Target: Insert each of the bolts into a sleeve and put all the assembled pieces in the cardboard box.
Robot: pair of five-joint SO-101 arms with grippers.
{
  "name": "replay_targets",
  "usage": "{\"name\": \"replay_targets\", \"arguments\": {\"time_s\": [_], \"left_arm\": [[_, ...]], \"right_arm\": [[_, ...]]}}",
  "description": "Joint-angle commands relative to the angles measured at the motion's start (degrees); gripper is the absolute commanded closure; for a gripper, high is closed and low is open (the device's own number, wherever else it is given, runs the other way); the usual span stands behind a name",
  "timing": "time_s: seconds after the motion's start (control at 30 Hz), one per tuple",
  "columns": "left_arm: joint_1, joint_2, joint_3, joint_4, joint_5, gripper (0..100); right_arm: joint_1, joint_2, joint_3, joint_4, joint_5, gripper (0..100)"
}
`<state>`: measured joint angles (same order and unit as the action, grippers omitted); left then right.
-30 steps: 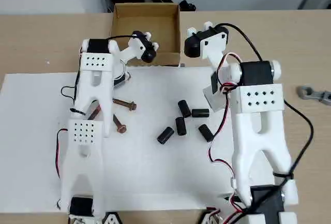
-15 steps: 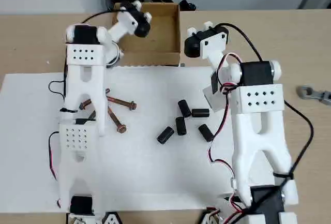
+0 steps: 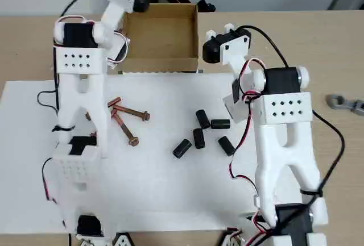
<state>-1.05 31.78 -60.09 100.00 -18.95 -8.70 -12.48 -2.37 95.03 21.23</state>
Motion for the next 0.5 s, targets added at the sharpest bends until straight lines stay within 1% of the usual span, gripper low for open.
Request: {"name": "replay_targets", "arguments": {"time_s": [0.0, 0.1, 0.23, 0.37, 0.47], "left_arm": [[0.1, -12.7, 2.6, 0.4, 9.4, 100], [0.3, -21.5, 6.3, 0.4, 17.5, 100], [-0.2, -33.4, 12.8, 0.4, 24.9, 100], [-0.2, -44.9, 20.7, 0.4, 28.9, 100], [-0.2, -51.9, 25.9, 0.4, 29.1, 100]], "right_arm": [[0.4, 0.0, -0.1, -1.7, -0.6, 99.4], [0.0, 0.0, -0.1, -3.4, -1.4, 99.4], [-1.9, 1.2, -0.1, -5.5, -6.6, 99.1], [-5.6, 5.7, -0.3, -5.8, -10.5, 99.1], [-7.9, 9.0, -0.4, -8.0, -13.5, 99.1]]}}
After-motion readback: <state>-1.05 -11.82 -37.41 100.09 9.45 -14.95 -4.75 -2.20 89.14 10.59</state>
